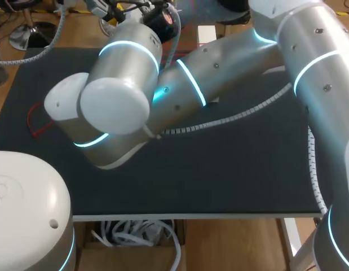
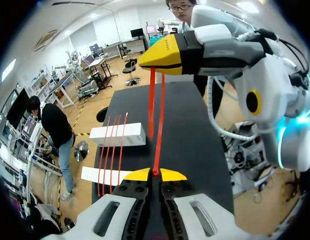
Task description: Grab the tape and strap the tape.
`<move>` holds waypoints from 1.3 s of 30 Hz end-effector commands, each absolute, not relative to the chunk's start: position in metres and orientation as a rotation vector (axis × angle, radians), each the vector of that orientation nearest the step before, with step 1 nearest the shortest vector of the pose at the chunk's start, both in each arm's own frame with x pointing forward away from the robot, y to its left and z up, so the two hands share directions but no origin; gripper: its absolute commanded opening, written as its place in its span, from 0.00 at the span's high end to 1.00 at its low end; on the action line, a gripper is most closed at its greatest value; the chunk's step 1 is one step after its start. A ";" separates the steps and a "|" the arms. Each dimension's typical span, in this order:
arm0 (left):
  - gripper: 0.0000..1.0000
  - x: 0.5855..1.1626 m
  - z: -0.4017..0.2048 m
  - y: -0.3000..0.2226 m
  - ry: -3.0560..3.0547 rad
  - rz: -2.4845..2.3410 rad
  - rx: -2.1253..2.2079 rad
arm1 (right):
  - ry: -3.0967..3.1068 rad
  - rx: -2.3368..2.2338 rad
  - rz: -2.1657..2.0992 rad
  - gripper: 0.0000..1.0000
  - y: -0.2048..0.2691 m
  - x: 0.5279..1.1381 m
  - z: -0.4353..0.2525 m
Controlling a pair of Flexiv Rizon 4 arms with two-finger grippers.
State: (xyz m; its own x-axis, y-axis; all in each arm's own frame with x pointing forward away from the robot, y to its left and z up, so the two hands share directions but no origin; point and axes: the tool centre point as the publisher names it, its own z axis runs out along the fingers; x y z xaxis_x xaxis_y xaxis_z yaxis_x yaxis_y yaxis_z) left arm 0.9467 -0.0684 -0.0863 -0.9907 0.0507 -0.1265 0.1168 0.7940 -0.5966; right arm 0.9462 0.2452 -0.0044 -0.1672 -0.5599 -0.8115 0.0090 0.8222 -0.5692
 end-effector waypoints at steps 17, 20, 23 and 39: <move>1.00 0.947 -0.086 -0.068 2.880 -0.963 0.135 | 1.664 -0.459 -0.526 1.00 0.265 0.943 -0.014; 1.00 0.947 -0.086 -0.068 2.880 -0.963 0.135 | 1.663 -0.460 -0.526 1.00 0.268 0.944 -0.016; 1.00 0.947 -0.086 -0.068 2.880 -0.963 0.135 | 1.663 -0.461 -0.526 1.00 0.270 0.944 -0.017; 1.00 0.947 -0.086 -0.068 2.880 -0.963 0.135 | 1.666 -0.461 -0.536 1.00 0.275 0.946 -0.020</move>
